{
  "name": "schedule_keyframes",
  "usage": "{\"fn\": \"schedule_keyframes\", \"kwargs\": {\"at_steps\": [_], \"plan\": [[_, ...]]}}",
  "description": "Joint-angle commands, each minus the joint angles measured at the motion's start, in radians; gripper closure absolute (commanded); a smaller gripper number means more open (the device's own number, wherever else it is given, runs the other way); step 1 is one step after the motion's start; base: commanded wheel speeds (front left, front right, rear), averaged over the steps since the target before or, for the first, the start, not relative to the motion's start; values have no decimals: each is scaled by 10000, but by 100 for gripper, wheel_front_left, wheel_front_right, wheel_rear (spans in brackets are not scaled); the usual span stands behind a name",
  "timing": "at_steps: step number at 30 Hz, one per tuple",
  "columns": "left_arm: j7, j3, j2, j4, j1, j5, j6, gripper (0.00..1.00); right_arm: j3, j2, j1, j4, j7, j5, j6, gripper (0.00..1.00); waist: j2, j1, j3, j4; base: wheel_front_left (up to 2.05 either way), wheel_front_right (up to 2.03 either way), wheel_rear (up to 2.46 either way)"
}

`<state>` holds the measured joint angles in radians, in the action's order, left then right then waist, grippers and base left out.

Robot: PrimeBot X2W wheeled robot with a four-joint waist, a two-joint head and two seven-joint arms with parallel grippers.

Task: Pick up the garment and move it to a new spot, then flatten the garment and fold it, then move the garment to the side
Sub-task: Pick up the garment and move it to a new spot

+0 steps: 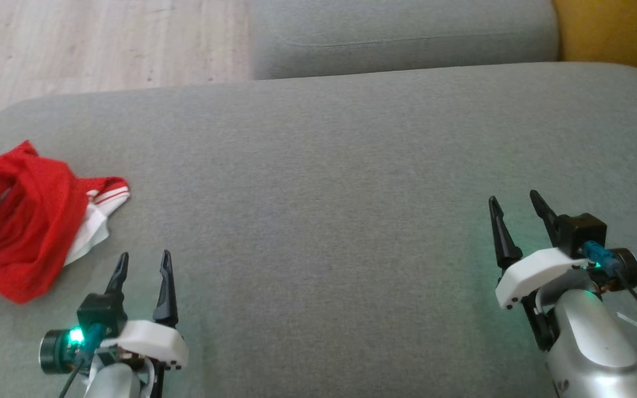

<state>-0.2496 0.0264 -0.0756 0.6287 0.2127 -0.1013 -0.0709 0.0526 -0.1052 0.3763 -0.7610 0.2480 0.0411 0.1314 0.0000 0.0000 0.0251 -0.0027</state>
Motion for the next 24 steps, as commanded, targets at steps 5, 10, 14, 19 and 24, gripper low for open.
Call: {"fn": "schedule_keyframes", "kwargs": {"at_steps": [5,10,14,19,24], "plan": [[-122,-463,-5,-202,17,158,-69,0,351,112,-52,295,137,111,-7,0,0,0,-26,1049,0,0,0],[-122,-238,-8,-64,-9,335,-261,0,550,210,-160,283,137,311,-7,0,0,0,-25,2381,0,0,0],[-122,-202,-71,-66,-63,347,-361,0,809,359,-212,293,137,503,-7,0,0,0,-50,3297,0,0,0],[-122,-231,-62,-142,-96,290,-416,0,1060,454,-221,297,137,688,-7,0,0,0,-18,3990,0,0,0],[-122,-338,-109,-221,-13,262,-466,0,1362,512,-119,269,137,840,-7,0,0,0,109,4309,0,0,0]]}}
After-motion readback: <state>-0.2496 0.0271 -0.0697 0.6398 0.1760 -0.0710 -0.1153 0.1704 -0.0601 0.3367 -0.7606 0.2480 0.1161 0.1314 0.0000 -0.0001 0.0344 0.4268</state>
